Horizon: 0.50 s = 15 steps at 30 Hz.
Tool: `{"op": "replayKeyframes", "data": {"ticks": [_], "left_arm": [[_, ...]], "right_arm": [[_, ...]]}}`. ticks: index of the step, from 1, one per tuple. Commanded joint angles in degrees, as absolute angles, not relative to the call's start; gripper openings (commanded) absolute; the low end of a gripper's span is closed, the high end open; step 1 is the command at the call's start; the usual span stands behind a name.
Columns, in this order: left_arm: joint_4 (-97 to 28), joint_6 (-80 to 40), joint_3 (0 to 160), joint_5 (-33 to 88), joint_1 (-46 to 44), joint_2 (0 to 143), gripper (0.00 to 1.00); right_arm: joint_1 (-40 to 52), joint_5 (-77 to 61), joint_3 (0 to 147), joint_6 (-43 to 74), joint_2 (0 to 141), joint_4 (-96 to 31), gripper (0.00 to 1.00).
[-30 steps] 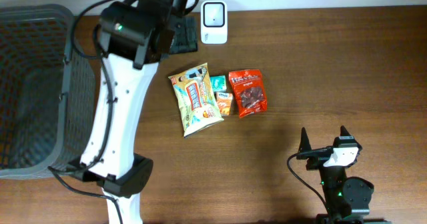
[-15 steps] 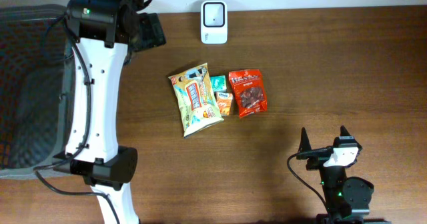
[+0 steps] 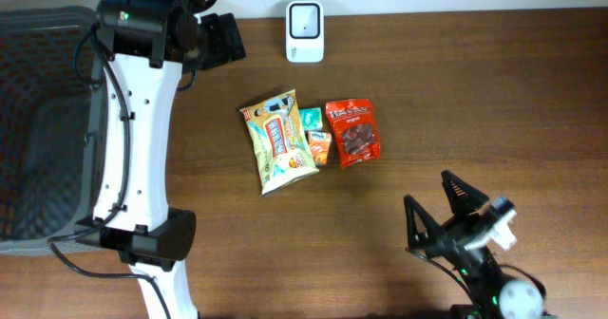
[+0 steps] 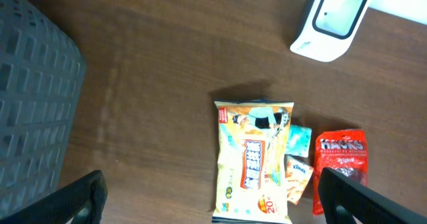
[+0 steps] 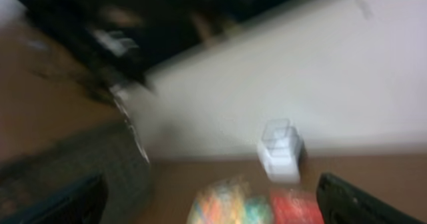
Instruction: Scan the item barcode
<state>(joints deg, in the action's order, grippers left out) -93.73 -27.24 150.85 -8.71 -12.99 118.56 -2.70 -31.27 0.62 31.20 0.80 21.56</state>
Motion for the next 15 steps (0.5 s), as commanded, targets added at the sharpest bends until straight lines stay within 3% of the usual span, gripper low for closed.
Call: {"op": "replayKeyframes", "data": {"ticks": [1, 5, 7, 12, 15], "left_arm": [[-93.7, -27.8, 150.6, -8.1, -13.0, 118.8, 0.99], [-93.7, -27.7, 150.6, -8.1, -13.0, 118.8, 0.99], [-93.7, -27.7, 150.6, -8.1, -13.0, 118.8, 0.99], [-93.7, -27.8, 150.6, -8.1, -13.0, 118.8, 0.99], [-93.7, -27.8, 150.6, -8.1, -13.0, 118.8, 0.99]], "right_arm": [[-3.0, -33.1, 2.7, 35.1, 0.3, 27.9, 0.98], [-3.0, -32.8, 16.1, 21.9, 6.8, 7.8, 0.98], [-3.0, -32.8, 26.2, 13.1, 17.7, -5.7, 0.99], [-3.0, -37.9, 59.3, 7.7, 57.9, -37.8, 0.98], [-3.0, -48.3, 74.3, 10.1, 77.1, -45.5, 0.98]]}}
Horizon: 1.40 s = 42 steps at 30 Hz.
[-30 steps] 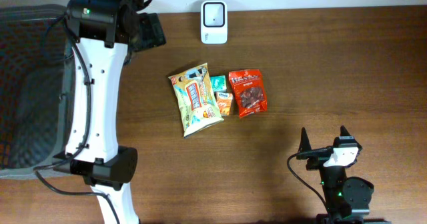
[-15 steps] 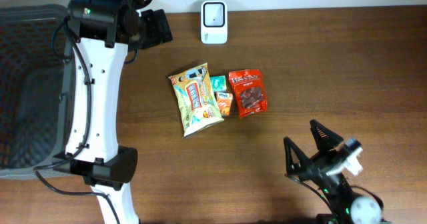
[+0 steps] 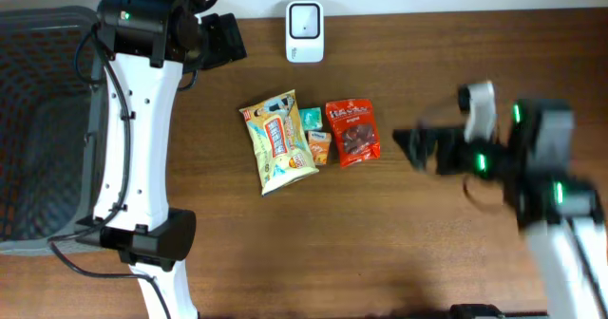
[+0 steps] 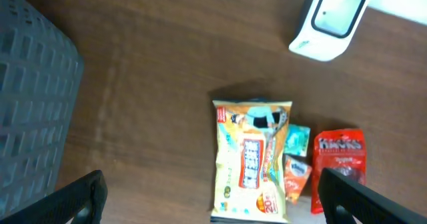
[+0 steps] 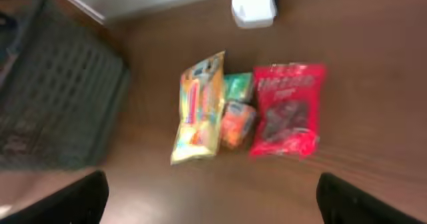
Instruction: Scan the item barcode
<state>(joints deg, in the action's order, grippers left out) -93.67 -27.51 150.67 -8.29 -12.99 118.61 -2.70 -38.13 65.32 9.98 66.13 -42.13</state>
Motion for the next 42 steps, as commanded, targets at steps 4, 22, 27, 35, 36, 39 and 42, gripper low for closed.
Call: {"op": "replayKeyframes", "data": {"ticks": [4, 22, 27, 35, 36, 39, 42], "left_arm": [[-93.7, -27.8, 150.6, -8.1, -13.0, 118.8, 0.99], [-93.7, -27.7, 150.6, -8.1, -13.0, 118.8, 0.99], [-93.7, -27.7, 150.6, -8.1, -13.0, 118.8, 0.99], [-93.7, -27.7, 150.6, -8.1, -13.0, 118.8, 0.99], [-93.7, -27.7, 150.6, -8.1, -13.0, 118.8, 0.99], [-93.7, -27.8, 150.6, -8.1, -13.0, 118.8, 0.99], [-93.7, -27.7, 150.6, -8.1, -13.0, 118.8, 0.99]], "right_arm": [[-3.0, -49.1, 78.7, 10.1, 93.6, -43.1, 0.99], [5.4, -33.6, 78.5, 9.4, 122.3, -31.1, 0.68], [6.5, -27.8, 79.7, 11.4, 121.9, -31.1, 0.04], [8.2, 20.7, 105.9, 20.1, 115.5, -62.5, 0.04], [9.0, 27.8, 107.0, 24.0, 115.5, -64.9, 0.04], [11.3, 44.0, 105.2, 31.0, 116.6, -67.3, 0.04], [12.8, 51.9, 100.4, 31.0, 119.8, -67.1, 0.04]]}}
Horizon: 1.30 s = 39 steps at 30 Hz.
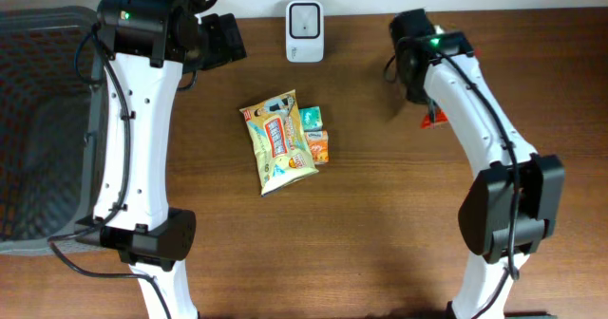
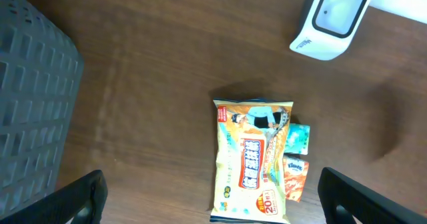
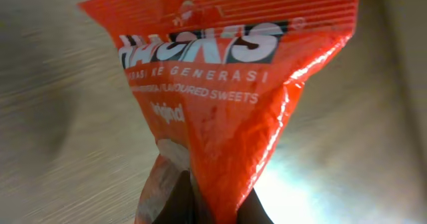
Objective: Scan the item barcode
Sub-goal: 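Lift the red bag and set it down to the right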
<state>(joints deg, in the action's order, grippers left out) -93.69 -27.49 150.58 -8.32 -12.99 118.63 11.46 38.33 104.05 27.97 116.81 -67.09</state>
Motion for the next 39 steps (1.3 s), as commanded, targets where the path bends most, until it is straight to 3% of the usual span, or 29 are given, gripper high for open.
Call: {"op": "replayKeyframes", "data": {"ticks": [1, 9, 15, 16, 18, 20, 26, 33, 39], "left_arm": [[-93.7, -27.8, 150.6, -8.1, -13.0, 118.8, 0.99], [-93.7, -27.8, 150.6, -8.1, -13.0, 118.8, 0.99], [-93.7, -27.7, 150.6, -8.2, -13.0, 118.8, 0.99], [-93.7, -27.7, 150.6, -8.2, -13.0, 118.8, 0.99], [-93.7, -27.7, 150.6, -8.1, -13.0, 118.8, 0.99], [-93.7, -27.7, 150.6, -8.2, -13.0, 118.8, 0.99], [-93.7, -27.7, 150.6, -8.2, -13.0, 118.8, 0.99], [-93.7, -27.7, 150.6, -8.1, -13.0, 118.8, 0.99], [-93.7, -27.7, 150.6, -8.1, -13.0, 118.8, 0.99]], "right_arm": [[13.4, 53.9, 99.3, 31.0, 120.6, -67.1, 0.04], [25.4, 48.4, 94.5, 31.0, 123.3, -62.1, 0.05], [32.7, 31.0, 94.0, 30.9, 123.4, -56.5, 0.31], [33.5, 30.2, 94.0, 30.9, 123.4, -56.1, 0.31], [34.1, 34.3, 94.4, 30.3, 123.4, -57.0, 0.1], [32.8, 41.2, 96.5, 30.3, 123.4, -61.6, 0.04], [23.9, 61.2, 98.7, 30.3, 123.4, -71.3, 0.04], [13.5, 59.3, 90.6, 33.5, 124.2, -58.9, 0.04], [17.0, 45.1, 85.2, 33.3, 124.2, -50.2, 0.12]]}}
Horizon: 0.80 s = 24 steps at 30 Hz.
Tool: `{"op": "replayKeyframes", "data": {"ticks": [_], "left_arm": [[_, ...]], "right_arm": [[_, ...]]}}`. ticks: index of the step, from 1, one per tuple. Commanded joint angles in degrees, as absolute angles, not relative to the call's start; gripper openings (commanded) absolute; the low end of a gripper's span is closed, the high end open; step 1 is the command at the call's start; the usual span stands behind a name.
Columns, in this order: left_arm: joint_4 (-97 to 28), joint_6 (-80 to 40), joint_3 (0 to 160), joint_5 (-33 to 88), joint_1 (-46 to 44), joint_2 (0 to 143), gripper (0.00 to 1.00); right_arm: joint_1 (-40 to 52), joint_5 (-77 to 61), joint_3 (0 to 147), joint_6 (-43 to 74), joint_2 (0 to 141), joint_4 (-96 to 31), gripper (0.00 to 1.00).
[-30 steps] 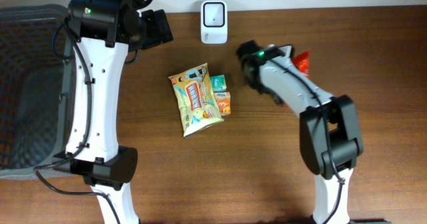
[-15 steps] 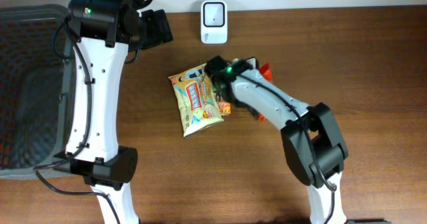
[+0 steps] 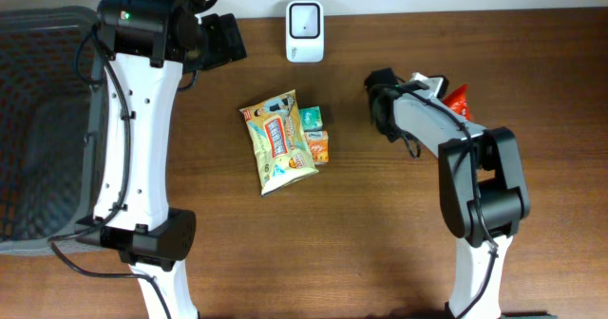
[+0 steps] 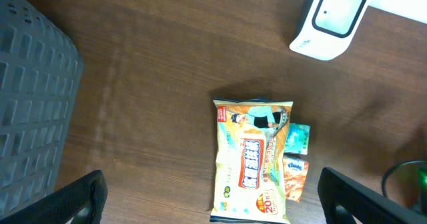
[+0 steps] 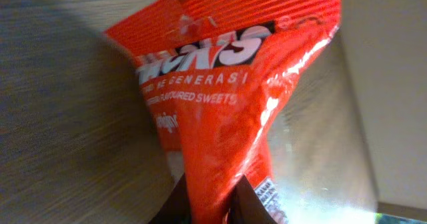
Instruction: Scan the item barcode
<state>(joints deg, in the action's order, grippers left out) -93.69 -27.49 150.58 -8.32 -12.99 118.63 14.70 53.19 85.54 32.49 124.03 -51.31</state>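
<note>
A red sweets bag [image 5: 227,104] hangs pinched in my right gripper [image 5: 207,207], which is shut on its lower edge. From overhead only a corner of the red bag [image 3: 459,99] shows beside the right gripper [image 3: 446,96], right of the table's middle. The white scanner [image 3: 305,18] stands at the back edge, well left of the bag. My left gripper [image 4: 213,211] is open and holds nothing, high above the table near the scanner [image 4: 330,21].
A yellow snack bag [image 3: 277,140] lies mid-table with a teal packet [image 3: 312,118] and an orange packet [image 3: 319,148] against its right side. A dark mesh basket [image 3: 38,120] fills the left edge. The right arm's elbow [image 3: 382,101] is near the packets.
The right arm has folded differently, and the red bag it holds is now further right and a little further back. The bag hangs tilted in the wrist view. The left arm is unchanged.
The red bag lay beside the small packets while my right gripper stood open at the table's front right. Then the right gripper was open, just right of the bag. Later the bag was off the table, held right of the scanner, and is now further right.
</note>
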Motion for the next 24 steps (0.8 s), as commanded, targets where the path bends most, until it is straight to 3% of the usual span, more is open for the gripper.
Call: {"op": "replayKeyframes", "data": {"ticks": [1, 2, 3, 6, 7, 8, 9, 11, 14, 16, 18, 19, 24], "left_arm": [[-93.7, -27.8, 150.6, -8.2, -13.0, 118.8, 0.99], [-93.7, -27.7, 150.6, -8.1, -13.0, 118.8, 0.99], [-93.7, -27.8, 150.6, -8.1, -13.0, 118.8, 0.99], [-93.7, -27.8, 150.6, -8.1, -13.0, 118.8, 0.99], [-93.7, -27.8, 150.6, -8.1, -13.0, 118.8, 0.99], [-93.7, -27.8, 150.6, -8.1, -13.0, 118.8, 0.99], [-93.7, -27.8, 150.6, -8.1, -13.0, 118.8, 0.99], [-93.7, -27.7, 150.6, -8.1, -13.0, 118.8, 0.99], [-93.7, -27.7, 150.6, -8.1, -13.0, 118.8, 0.99], [-93.7, -27.8, 150.6, -8.1, -13.0, 118.8, 0.99], [-93.7, -27.8, 150.6, -8.1, -13.0, 118.8, 0.99], [-93.7, -27.7, 150.6, -8.1, -13.0, 118.8, 0.99], [-93.7, -27.7, 150.6, -8.1, -13.0, 118.8, 0.99]], "right_arm": [[18.1, 43.1, 85.2, 33.3, 124.2, -49.5, 0.13], [19.7, 41.8, 85.2, 33.3, 124.2, -48.8, 0.18], [21.5, 40.9, 85.3, 33.3, 124.2, -48.6, 0.41], [25.5, 34.3, 90.6, 33.2, 124.0, -52.6, 0.43], [26.0, 32.0, 94.4, 33.2, 123.8, -56.1, 0.49], [26.1, 30.3, 101.1, 33.3, 123.5, -62.1, 0.85], [25.4, 29.9, 106.0, 33.3, 123.3, -66.0, 0.92], [21.9, 27.7, 116.9, 32.7, 123.2, -74.3, 0.94], [14.3, 16.1, 123.2, 22.8, 123.2, -81.4, 0.99], [8.7, 3.6, 121.3, 14.1, 123.4, -84.5, 0.47], [5.3, -1.8, 117.0, 12.2, 123.4, -84.3, 0.15], [3.4, -1.9, 112.6, 12.2, 123.5, -82.1, 0.04], [0.1, -2.0, 97.8, 14.6, 123.5, -64.2, 0.04]]}}
